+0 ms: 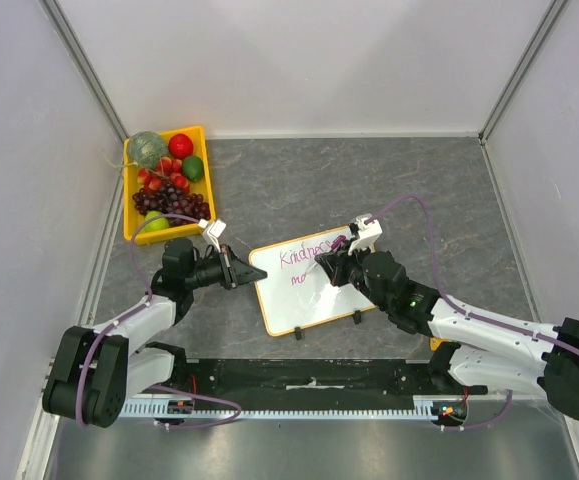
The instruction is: Write a sentence on the whiteboard
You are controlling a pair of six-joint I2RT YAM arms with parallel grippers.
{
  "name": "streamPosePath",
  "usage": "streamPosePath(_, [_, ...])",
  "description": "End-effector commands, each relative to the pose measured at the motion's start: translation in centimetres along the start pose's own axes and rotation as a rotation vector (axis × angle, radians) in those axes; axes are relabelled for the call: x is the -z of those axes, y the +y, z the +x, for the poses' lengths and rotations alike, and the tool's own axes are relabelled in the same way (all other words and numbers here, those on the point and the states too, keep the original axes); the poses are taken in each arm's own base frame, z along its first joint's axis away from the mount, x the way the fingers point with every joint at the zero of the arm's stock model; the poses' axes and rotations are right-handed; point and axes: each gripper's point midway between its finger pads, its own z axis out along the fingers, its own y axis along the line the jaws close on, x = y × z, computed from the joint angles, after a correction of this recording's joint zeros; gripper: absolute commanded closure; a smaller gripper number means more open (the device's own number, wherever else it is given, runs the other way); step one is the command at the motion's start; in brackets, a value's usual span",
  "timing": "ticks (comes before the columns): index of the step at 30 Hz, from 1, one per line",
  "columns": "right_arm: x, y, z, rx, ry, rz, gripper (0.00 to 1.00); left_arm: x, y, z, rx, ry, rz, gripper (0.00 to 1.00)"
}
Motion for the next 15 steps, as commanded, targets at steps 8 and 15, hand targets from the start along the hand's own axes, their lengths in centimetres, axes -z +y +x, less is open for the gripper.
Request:
streamPosePath(8, [0.2,-1.1,1.7,0.033,0.057,0.033,1.00,0.1,3.2,1.5,0.013,0.025,-0.133,0.98])
streamPosePath(15, [0.6,-1.7,2.6,0.037,0.078,0.042,1.00,0.1,3.3,1.6,0.015,0.026,-0.136,0.98])
